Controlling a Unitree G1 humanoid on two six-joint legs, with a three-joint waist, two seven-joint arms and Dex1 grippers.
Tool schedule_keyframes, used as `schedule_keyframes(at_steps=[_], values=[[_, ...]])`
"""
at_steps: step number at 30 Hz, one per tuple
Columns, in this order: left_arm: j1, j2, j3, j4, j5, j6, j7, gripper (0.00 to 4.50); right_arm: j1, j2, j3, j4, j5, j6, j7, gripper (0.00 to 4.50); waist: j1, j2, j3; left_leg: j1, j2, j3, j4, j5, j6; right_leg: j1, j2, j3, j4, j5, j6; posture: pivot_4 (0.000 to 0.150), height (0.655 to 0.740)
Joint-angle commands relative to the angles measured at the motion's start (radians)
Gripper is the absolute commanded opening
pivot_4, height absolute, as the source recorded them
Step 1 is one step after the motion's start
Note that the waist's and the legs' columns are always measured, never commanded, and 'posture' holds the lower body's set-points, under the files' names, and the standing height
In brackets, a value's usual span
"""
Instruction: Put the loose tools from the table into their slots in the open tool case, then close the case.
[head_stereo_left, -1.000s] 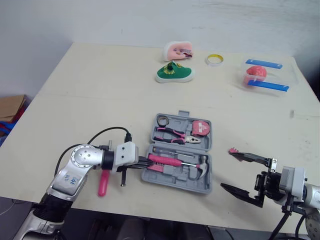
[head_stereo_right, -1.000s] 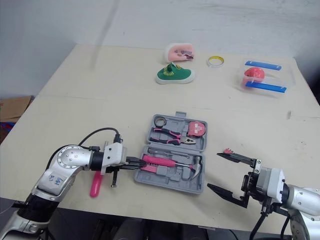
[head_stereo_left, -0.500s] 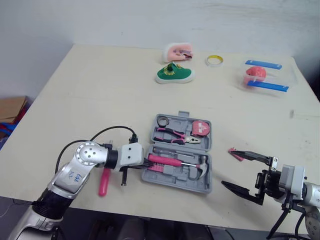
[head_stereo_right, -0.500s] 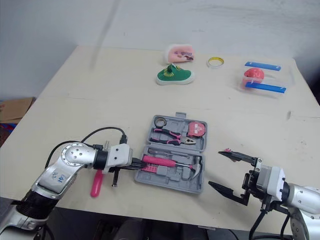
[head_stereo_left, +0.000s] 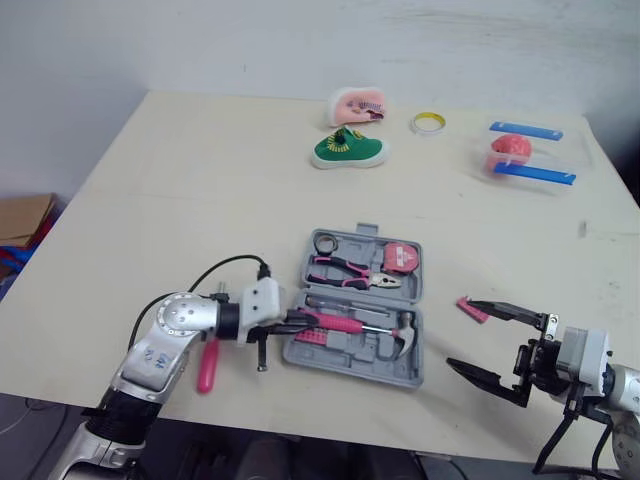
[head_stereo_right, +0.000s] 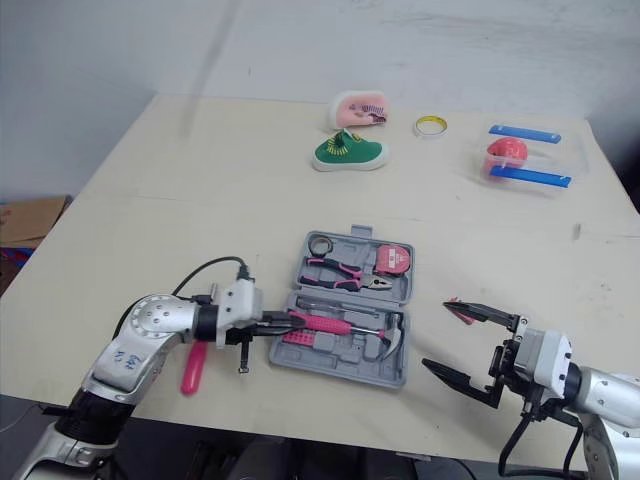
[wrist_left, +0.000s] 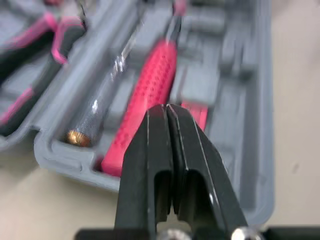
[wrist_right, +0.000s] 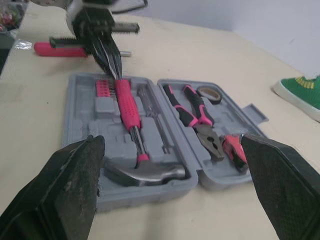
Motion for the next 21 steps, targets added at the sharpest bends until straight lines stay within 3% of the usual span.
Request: schedule_keyframes(at_steps=[1,4,7,9,12,15,18,21], values=[[0.041,0.04,0.148,-0.03,-0.101,-0.011,-0.015,1.26,0.039,-0.029,-0.099,0.031,0.035,0.043,-0.018,4.5,-0.001,0.0,0.0,0.0,0.0,0.0,0.0,0.0,0.0,0.0,0.0,0.0,0.0,0.0,0.0,0.15,0.74],[0.084,0.105,0.27,0.049,-0.099,-0.033,-0.002,2.81,0.042,-0.014,-0.172,0.111,0.023,0.032,-0.063,4.5,-0.001,0.0,0.0,0.001,0.0,0.0,0.0,0.0,0.0,0.001,0.0,0.0,-0.001,0.0,0.0,0.15,0.74],[0.108,0.159,0.456,0.245,-0.098,-0.089,0.055,4.25,0.057,0.003,-0.252,0.23,-0.023,-0.056,-0.094,4.5,-0.003,-0.001,0.001,0.001,0.0,0.0,-0.001,0.0,0.001,0.001,0.0,0.0,-0.001,0.0,0.0,0.15,0.74],[0.121,0.189,0.542,0.357,-0.096,-0.123,0.083,4.41,0.065,0.011,-0.301,0.293,-0.035,-0.084,-0.127,4.5,-0.005,-0.001,0.001,0.002,0.0,0.0,-0.002,-0.002,0.004,0.0,0.0,0.0,-0.001,0.0,-0.001,0.15,0.74],[0.173,0.24,0.659,0.544,-0.078,-0.194,0.119,4.41,0.095,-0.015,-0.395,0.432,-0.121,-0.018,-0.309,4.5,-0.012,-0.001,0.001,0.001,0.0,0.001,-0.004,-0.002,0.004,0.0,-0.002,0.0,-0.004,0.0,-0.001,0.15,0.74],[0.238,0.283,0.725,0.656,-0.079,-0.222,0.111,4.41,0.12,-0.047,-0.446,0.547,-0.139,-0.098,-0.289,4.5,-0.02,-0.002,0.001,0.001,-0.002,0.002,-0.006,-0.003,0.005,0.0,-0.004,0.0,-0.006,0.0,-0.001,0.15,0.74],[0.28,0.289,0.767,0.696,-0.086,-0.252,0.122,4.41,0.132,-0.059,-0.471,0.63,-0.149,-0.136,-0.303,4.5,-0.025,-0.003,0.002,0.002,-0.001,0.002,-0.008,-0.004,0.007,0.0,-0.004,0.0,-0.006,0.0,-0.001,0.15,0.74],[0.303,0.279,0.788,0.692,-0.094,-0.261,0.141,4.41,0.148,-0.078,-0.489,0.69,-0.22,-0.076,-0.455,4.5,-0.028,-0.005,0.001,0.005,-0.001,0.001,-0.012,-0.003,0.005,0.0,-0.004,0.0,-0.004,0.0,-0.001,0.15,0.74]])
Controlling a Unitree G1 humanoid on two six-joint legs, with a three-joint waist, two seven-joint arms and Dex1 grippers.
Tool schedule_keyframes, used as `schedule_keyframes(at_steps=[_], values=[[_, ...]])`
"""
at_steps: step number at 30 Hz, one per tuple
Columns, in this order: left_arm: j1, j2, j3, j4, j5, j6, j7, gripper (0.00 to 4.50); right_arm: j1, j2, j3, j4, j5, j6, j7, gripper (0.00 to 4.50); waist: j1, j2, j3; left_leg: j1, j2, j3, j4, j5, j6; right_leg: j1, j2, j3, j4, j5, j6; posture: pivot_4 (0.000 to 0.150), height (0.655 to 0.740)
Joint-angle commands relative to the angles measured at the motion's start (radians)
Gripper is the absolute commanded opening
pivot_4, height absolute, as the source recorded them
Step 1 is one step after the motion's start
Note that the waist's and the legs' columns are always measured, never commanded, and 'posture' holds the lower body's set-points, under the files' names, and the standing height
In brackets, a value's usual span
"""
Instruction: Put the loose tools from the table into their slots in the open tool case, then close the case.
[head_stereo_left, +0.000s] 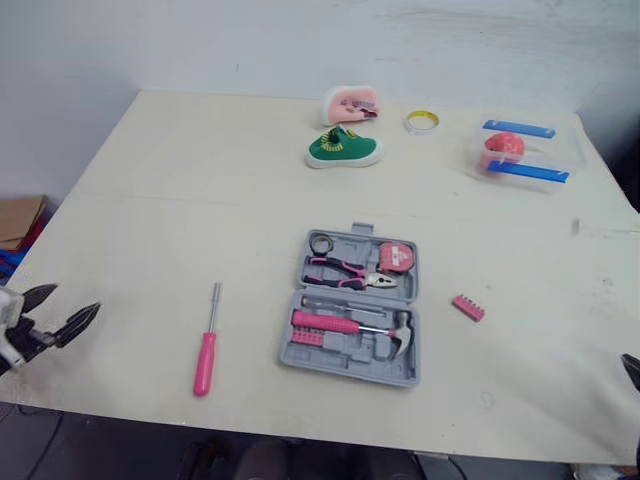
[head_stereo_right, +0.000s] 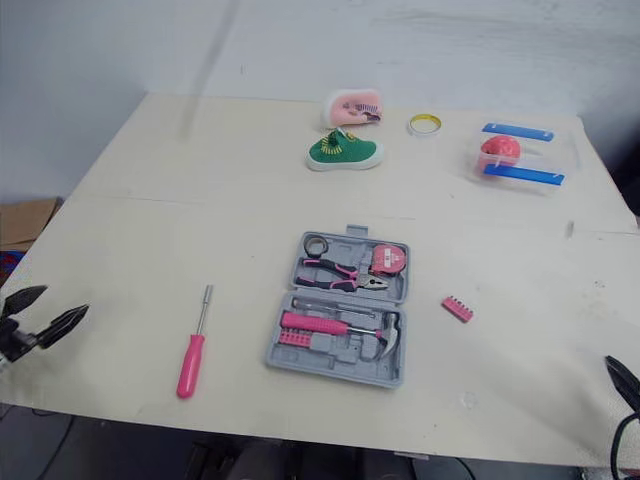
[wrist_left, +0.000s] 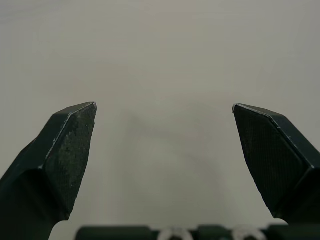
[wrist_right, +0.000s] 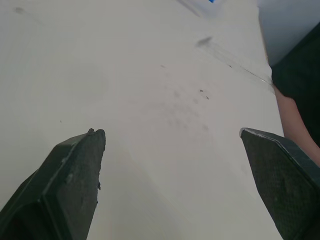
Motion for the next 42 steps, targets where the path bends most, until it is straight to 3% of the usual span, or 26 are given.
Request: schedule_keyframes(at_steps=[1,7,21,24,29,42], values=[[0.013,0.006,0.051,-0.018,-0.019,-0.026,0.02,4.41,0.011,-0.031,-0.055,0.053,-0.046,0.038,-0.138,4.5,-0.001,0.0,0.0,0.0,0.0,0.0,-0.001,0.0,0.0,0.0,0.0,0.0,0.0,0.0,0.0,0.15,0.74],[0.045,-0.023,0.047,-0.116,-0.032,-0.012,0.041,4.41,-0.009,-0.033,0.022,-0.002,-0.048,0.023,-0.095,4.5,-0.01,0.001,0.0,0.001,0.0,0.001,-0.005,0.001,-0.002,-0.001,0.0,0.0,0.0,-0.001,-0.002,0.15,0.74],[-0.052,-0.068,-0.124,-0.493,-0.133,0.191,-0.005,4.41,-0.082,-0.028,0.272,-0.496,0.134,0.374,0.078,4.5,-0.009,0.001,0.0,-0.001,0.0,0.0,-0.003,0.005,-0.008,-0.002,0.001,0.0,0.004,-0.001,-0.001,0.15,0.74],[-0.111,-0.074,-0.239,-0.648,-0.199,0.286,-0.049,4.41,-0.178,-0.03,0.36,-0.481,0.073,0.305,0.116,4.5,0.0,0.0,0.0,-0.003,0.0,0.0,-0.001,0.004,-0.008,-0.002,0.001,0.0,0.003,0.0,-0.001,0.15,0.74],[-0.184,-0.073,-0.433,-0.854,-0.254,0.395,-0.123,4.41,-0.286,-0.045,0.474,-0.422,0.081,0.415,0.181,4.5,0.003,0.0,0.0,-0.004,0.0,0.0,0.004,0.004,-0.007,-0.001,0.002,0.0,0.002,0.0,0.001,0.15,0.74],[-0.272,-0.108,-0.539,-1.009,-0.327,0.504,-0.136,4.41,-0.366,-0.016,0.554,-0.302,-0.012,0.408,0.16,4.5,0.002,0.001,0.001,-0.005,0.001,0.0,0.007,0.004,-0.006,-0.001,0.004,0.0,0.002,0.0,0.001,0.15,0.74]])
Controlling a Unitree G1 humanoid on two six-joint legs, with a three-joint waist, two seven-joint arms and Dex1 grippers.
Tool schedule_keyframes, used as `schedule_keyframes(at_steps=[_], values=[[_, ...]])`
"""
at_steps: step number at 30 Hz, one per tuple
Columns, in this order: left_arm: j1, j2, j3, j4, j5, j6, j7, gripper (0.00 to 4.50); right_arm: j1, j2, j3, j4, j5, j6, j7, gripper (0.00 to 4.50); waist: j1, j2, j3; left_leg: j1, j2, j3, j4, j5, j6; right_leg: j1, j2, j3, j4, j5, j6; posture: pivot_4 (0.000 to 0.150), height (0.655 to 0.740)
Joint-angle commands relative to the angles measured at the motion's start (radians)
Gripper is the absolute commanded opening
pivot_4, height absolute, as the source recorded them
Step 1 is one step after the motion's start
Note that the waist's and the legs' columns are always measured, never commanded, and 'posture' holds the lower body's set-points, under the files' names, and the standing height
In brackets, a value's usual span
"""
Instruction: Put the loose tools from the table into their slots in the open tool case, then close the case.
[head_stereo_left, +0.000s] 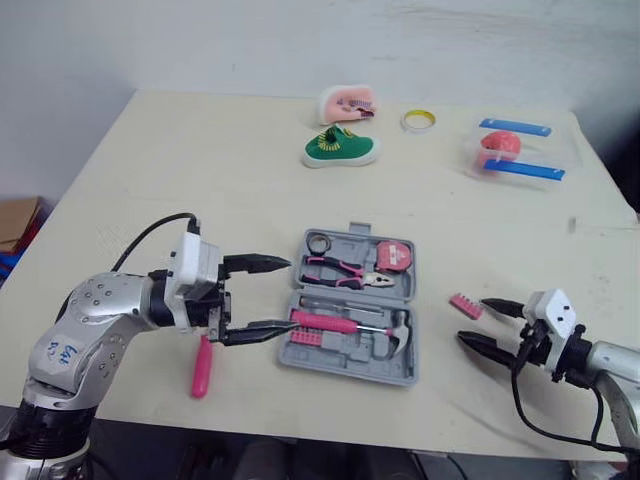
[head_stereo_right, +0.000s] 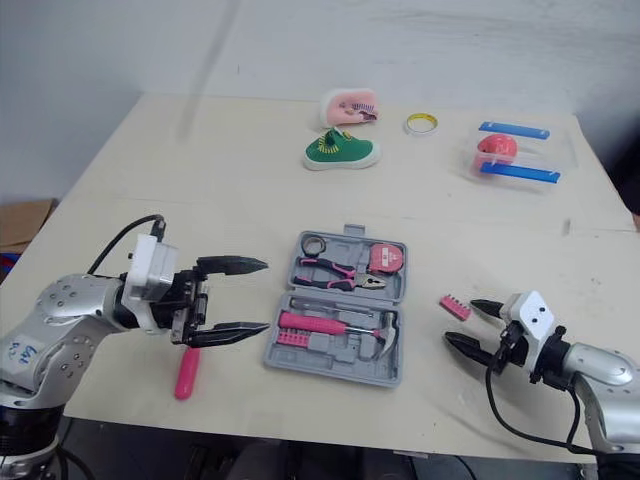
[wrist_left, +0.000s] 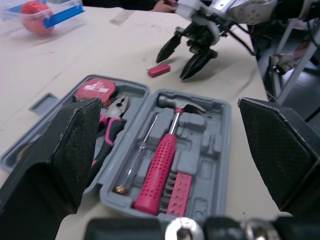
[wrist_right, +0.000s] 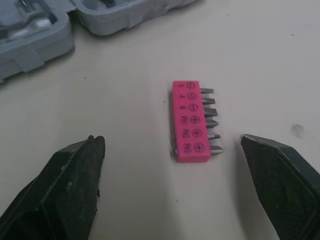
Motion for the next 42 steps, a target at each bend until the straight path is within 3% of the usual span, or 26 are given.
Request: schedule_keyframes(at_steps=[1,19,22,26,28,34,42], values=[[0.003,-0.005,0.007,-0.041,-0.02,-0.002,-0.003,4.41,-0.006,0.009,-0.003,0.012,-0.024,-0.02,-0.021,4.5,0.001,0.0,0.0,0.0,0.0,0.0,0.0,0.0,0.0,0.0,0.0,0.0,0.0,0.0,0.0,0.15,0.74],[0.062,-0.009,-0.003,-0.087,-0.017,0.016,-0.007,4.41,-0.096,0.025,0.063,0.121,-0.06,-0.029,0.015,4.5,-0.004,0.0,0.0,0.001,0.0,0.0,0.001,0.0,0.0,0.001,0.0,0.0,0.0,0.0,0.0,0.15,0.74],[0.067,-0.009,-0.004,-0.088,-0.016,0.014,-0.007,4.5,-0.106,0.034,0.067,0.126,-0.056,-0.022,0.011,3.69,-0.004,0.0,0.0,0.001,0.001,0.0,0.001,0.0,0.0,0.001,0.0,0.0,0.0,0.0,0.0,0.15,0.74],[0.077,-0.009,-0.008,-0.091,-0.019,0.014,-0.014,4.5,-0.119,0.033,0.056,0.134,-0.054,-0.008,0.0,1.75,-0.001,0.0,0.0,0.001,0.001,0.0,0.002,0.0,0.0,0.001,0.0,0.0,0.0,0.0,0.0,0.15,0.74],[0.078,-0.006,-0.014,-0.09,-0.016,0.013,-0.023,4.5,-0.118,0.028,0.047,0.133,-0.054,-0.005,-0.01,0.99,0.0,-0.001,0.0,0.001,0.001,0.0,0.002,0.0,0.0,0.001,0.0,0.0,0.0,0.0,0.0,0.15,0.74],[0.064,-0.018,-0.023,-0.076,-0.003,-0.003,-0.033,4.5,-0.102,0.019,0.009,0.093,-0.039,-0.033,-0.024,0.92,0.001,-0.001,0.0,0.001,0.0,0.0,0.002,0.0,0.0,0.002,0.0,0.0,0.0,0.0,0.0,0.15,0.74],[0.038,-0.031,-0.027,-0.025,0.046,-0.087,-0.067,4.5,-0.071,-0.091,-0.041,-0.227,0.057,0.136,0.004,0.92,0.002,0.003,0.002,-0.001,0.0,0.0,0.002,0.0,0.0,0.001,0.0,0.0,-0.001,0.0,0.0,0.15,0.74]])
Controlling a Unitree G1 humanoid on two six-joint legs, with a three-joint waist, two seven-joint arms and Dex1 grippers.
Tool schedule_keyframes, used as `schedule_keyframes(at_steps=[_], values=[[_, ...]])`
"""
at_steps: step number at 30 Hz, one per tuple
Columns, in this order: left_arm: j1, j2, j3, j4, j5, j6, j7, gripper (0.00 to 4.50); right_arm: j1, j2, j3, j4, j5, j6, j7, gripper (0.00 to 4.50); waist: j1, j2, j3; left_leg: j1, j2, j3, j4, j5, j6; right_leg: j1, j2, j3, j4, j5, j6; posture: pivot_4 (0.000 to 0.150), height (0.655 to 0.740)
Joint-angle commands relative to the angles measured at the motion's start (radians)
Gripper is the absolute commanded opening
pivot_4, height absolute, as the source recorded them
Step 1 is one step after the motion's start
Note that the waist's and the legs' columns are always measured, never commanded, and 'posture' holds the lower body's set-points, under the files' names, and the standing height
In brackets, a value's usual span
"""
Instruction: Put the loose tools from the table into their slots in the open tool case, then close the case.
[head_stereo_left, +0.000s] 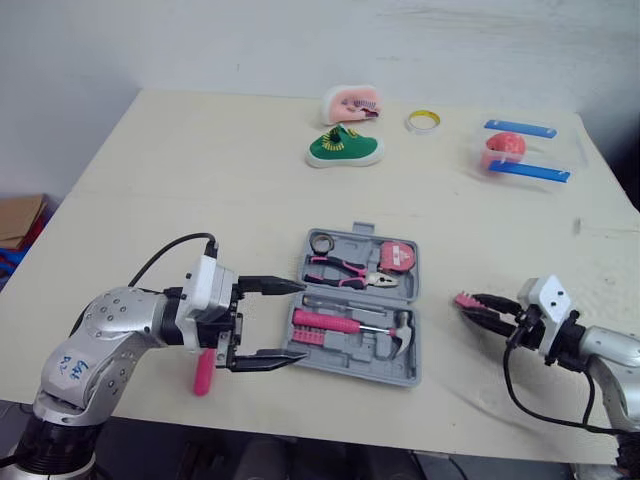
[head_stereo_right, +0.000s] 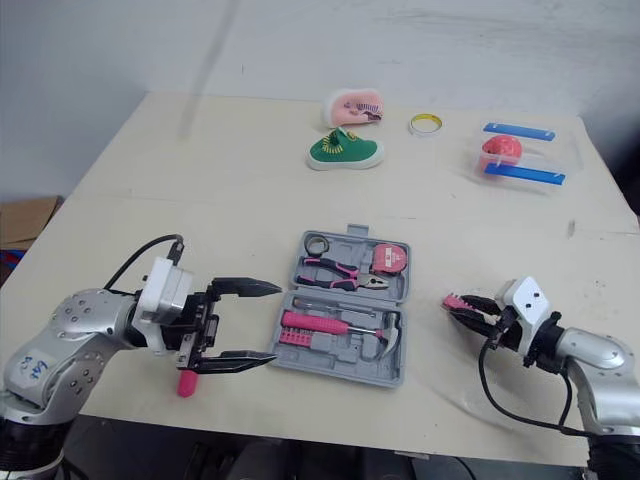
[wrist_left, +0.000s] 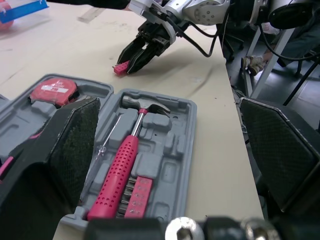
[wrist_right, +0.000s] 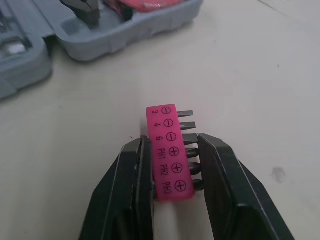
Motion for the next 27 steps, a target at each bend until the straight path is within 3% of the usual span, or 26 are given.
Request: schedule_keyframes(at_steps=[1,9,16,20,27], values=[[-0.01,0.003,0.006,0.023,0.029,-0.065,-0.037,4.5,-0.005,-0.086,-0.048,-0.21,0.09,0.15,0.017,0.92,-0.003,0.001,0.001,0.0,0.0,0.0,0.0,0.0,0.0,0.0,0.0,0.0,0.0,0.0,0.0,0.15,0.74],[-0.019,0.008,0.025,0.066,0.023,-0.065,-0.055,4.5,-0.135,-0.177,0.042,-0.517,0.244,0.471,-0.021,0.92,0.0,0.001,0.003,-0.001,0.0,-0.001,0.0,0.0,0.0,0.0,0.0,0.0,-0.001,0.0,0.0,0.15,0.74],[0.018,0.03,0.013,0.065,0.075,-0.154,-0.117,4.5,-0.242,-0.217,0.272,-0.744,0.259,0.702,-0.072,0.92,0.0,0.001,0.003,-0.003,0.0,-0.003,-0.001,0.0,0.0,-0.002,0.0,-0.002,-0.003,0.0,0.0,0.15,0.74],[0.054,0.034,0.013,0.042,0.076,-0.147,-0.101,4.5,-0.298,-0.168,0.36,-0.781,0.264,0.8,-0.143,0.92,-0.001,0.0,0.004,-0.004,0.0,-0.004,-0.001,-0.001,0.001,-0.002,-0.001,-0.002,-0.003,0.0,0.0,0.15,0.74],[0.098,0.049,0.022,-0.015,0.052,-0.089,-0.062,4.5,-0.42,-0.134,0.566,-0.738,0.142,0.836,-0.164,0.92,-0.004,0.001,0.004,-0.004,0.0,-0.005,-0.001,0.0,0.001,-0.002,-0.001,-0.003,-0.003,0.0,0.0,0.15,0.74]])
